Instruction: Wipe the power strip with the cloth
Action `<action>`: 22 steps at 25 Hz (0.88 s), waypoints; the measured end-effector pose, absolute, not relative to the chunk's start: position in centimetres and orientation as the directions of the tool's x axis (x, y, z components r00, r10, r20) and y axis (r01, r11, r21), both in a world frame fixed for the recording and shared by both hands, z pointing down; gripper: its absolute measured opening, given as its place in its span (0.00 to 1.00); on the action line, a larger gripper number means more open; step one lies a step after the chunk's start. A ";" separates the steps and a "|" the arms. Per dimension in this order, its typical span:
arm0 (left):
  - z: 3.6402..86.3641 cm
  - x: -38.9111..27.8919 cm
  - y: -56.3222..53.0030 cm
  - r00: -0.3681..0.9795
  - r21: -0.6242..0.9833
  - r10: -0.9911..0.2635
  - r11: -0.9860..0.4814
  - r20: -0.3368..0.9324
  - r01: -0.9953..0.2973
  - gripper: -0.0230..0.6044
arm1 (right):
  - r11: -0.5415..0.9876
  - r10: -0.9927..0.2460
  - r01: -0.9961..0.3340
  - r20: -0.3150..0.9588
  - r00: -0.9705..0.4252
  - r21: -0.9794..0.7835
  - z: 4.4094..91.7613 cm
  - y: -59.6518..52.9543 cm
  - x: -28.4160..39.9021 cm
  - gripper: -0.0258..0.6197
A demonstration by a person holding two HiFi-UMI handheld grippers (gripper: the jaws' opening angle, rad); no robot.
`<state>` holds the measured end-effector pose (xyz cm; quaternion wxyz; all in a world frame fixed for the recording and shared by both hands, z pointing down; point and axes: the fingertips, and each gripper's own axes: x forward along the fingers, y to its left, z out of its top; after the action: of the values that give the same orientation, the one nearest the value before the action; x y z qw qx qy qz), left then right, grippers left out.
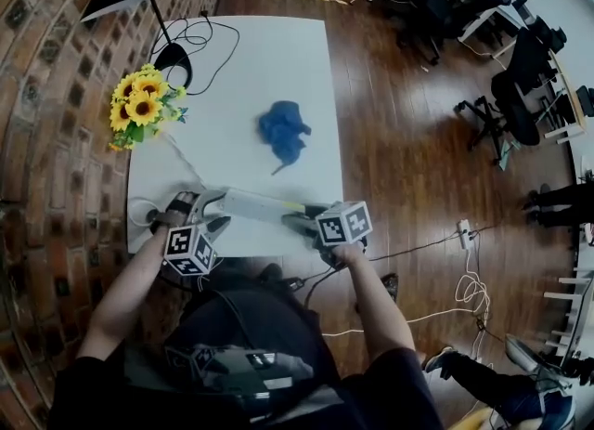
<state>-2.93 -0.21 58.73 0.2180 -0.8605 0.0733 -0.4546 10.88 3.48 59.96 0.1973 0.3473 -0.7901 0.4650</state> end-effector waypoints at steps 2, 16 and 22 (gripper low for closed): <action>59.8 -2.4 -0.4 0.538 -0.506 -0.349 -0.845 0.767 0.173 0.48 | 0.320 -0.388 -0.742 0.633 -0.670 -0.589 59.9 3.4 11.2 0.41; 61.0 -1.2 0.6 0.527 0.135 0.116 -0.991 0.842 0.002 0.48 | 0.658 -0.476 -0.751 0.742 -0.472 -0.055 57.9 5.9 12.3 0.57; 60.5 -1.4 0.7 0.572 0.379 0.266 -0.921 0.776 -0.087 0.47 | 0.780 -0.444 -0.609 0.813 -0.376 0.144 59.8 4.8 12.1 0.63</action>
<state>-1.40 0.67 60.51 -0.1917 -0.8655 -0.0515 -0.4598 12.07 4.75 59.84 0.4583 0.3195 -0.8245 0.0902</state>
